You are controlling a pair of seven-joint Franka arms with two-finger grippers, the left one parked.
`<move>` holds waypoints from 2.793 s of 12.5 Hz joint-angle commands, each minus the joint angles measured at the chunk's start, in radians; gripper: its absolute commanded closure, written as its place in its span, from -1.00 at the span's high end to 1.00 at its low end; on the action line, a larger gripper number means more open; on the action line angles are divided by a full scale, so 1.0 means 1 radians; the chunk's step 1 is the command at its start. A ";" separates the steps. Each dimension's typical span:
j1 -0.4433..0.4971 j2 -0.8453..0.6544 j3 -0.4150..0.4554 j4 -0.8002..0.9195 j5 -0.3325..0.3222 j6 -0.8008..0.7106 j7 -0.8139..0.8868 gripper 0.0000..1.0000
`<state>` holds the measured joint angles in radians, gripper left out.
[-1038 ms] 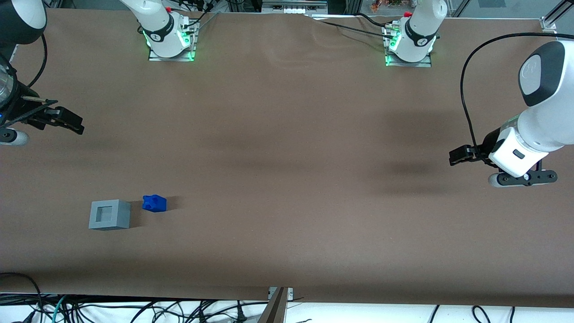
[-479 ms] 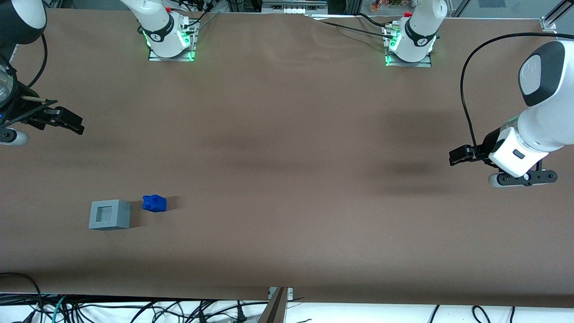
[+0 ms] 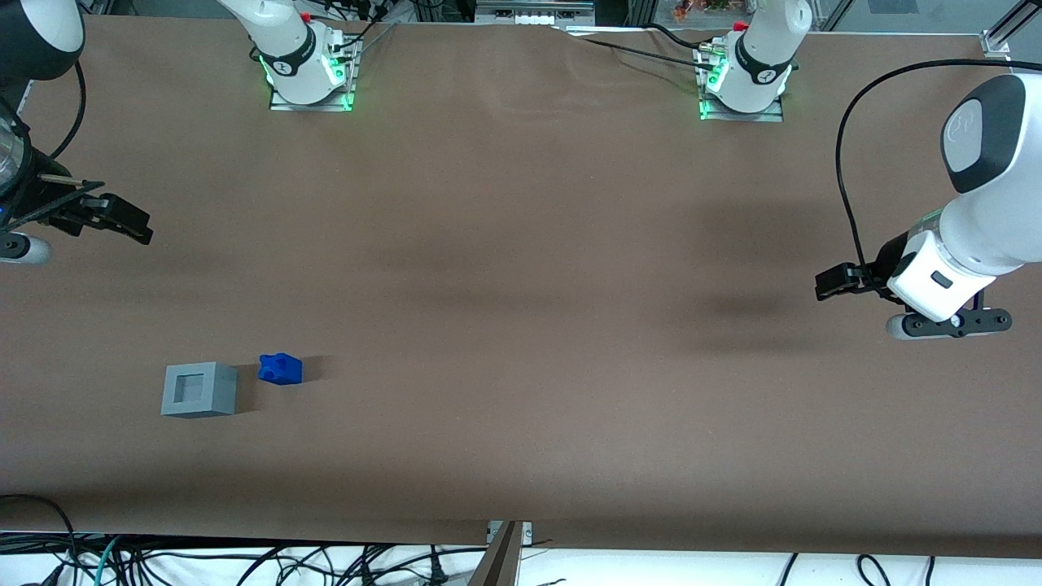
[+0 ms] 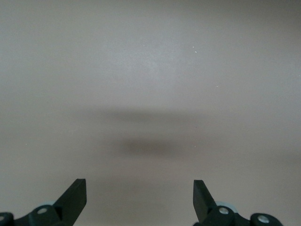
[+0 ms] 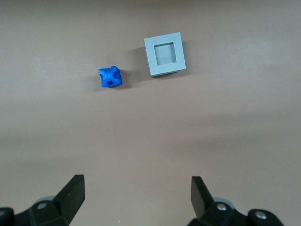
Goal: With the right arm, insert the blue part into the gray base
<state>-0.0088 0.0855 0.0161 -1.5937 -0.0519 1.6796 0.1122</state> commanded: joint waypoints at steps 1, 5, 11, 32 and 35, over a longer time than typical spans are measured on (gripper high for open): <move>-0.006 0.005 0.001 0.018 0.015 -0.001 -0.019 1.00; -0.007 0.005 0.001 0.018 0.015 -0.001 -0.019 1.00; -0.007 0.005 0.001 0.017 0.015 0.000 -0.017 1.00; -0.007 0.007 0.001 0.018 0.015 0.002 -0.017 1.00; -0.007 0.007 0.001 0.018 0.014 0.002 -0.017 1.00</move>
<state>-0.0089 0.0855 0.0161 -1.5935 -0.0519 1.6819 0.1119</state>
